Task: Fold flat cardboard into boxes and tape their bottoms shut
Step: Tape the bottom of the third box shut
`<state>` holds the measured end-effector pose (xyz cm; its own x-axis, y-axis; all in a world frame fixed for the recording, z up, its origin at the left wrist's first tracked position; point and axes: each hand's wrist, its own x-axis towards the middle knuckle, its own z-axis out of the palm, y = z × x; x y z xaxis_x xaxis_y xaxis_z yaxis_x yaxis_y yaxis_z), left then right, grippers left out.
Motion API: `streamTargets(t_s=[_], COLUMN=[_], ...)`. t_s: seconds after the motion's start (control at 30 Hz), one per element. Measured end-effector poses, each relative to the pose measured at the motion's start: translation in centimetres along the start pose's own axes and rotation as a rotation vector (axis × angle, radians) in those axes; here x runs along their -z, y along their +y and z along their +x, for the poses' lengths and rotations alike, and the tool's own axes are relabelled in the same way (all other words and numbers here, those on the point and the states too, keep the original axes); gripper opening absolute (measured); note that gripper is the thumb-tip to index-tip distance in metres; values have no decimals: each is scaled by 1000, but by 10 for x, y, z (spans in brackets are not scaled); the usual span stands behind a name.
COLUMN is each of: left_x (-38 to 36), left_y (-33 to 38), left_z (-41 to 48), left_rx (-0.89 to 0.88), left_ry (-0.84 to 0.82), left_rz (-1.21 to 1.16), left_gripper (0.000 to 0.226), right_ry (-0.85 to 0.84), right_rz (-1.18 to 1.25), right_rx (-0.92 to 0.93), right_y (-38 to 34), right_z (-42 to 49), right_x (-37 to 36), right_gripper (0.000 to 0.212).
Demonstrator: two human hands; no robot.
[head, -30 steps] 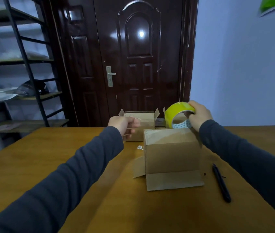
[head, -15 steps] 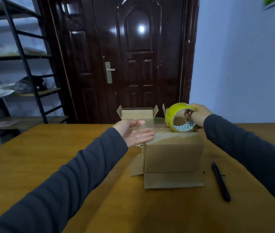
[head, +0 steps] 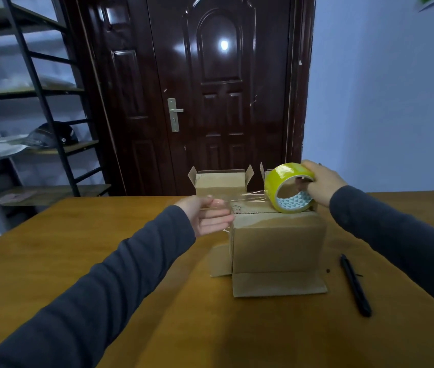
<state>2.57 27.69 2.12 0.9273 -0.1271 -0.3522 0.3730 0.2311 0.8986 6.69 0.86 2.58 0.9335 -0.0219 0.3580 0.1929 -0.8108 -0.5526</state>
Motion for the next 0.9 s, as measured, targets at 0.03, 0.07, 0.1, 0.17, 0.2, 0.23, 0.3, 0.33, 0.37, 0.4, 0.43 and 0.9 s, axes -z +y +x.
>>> streamTargets(t_s=[0.03,0.07,0.1,0.17,0.2,0.23,0.3,0.33,0.37,0.4,0.43,0.9], left_x=[0,0,-1,-1,-1,-1,-4,-5,-6,-6,-6,-6], left_y=[-1,-3,-5,-9,-11,-14,-20,-23,-26,-29,-32,-82], left_z=[-1,-1,-1,2,4,6,10,12,15,19,23,62], left_rx=[-13,-26,-33,-34,-32,-33,-47,-61,-75,-80,-77,-436], left_ry=[22,49,71,96,104,109,128,143,154,159,163,445], left_rz=[55,96,122,178,233,292,400,442,469,487,495,287], left_gripper=[20,20,20,20,23,26,33,36,38,41,43,22], right_ry=[3,8,13,7,0,-6,-13,-16,-18,-17,-14,5], right_rz=[14,28,44,84,107,130,170,184,196,205,213,214], right_rx=[8,14,16,7,-4,-16,-33,-39,-45,-47,-48,-18], right_y=[1,1,1,2,4,6,11,12,14,15,16,16], right_z=[0,0,0,0,-1,0,0,0,0,-1,-1,-2], right_x=[1,1,1,1,1,2,3,4,4,4,4,-2], right_gripper=[10,9,8,7,8,8,10,11,11,11,12,14])
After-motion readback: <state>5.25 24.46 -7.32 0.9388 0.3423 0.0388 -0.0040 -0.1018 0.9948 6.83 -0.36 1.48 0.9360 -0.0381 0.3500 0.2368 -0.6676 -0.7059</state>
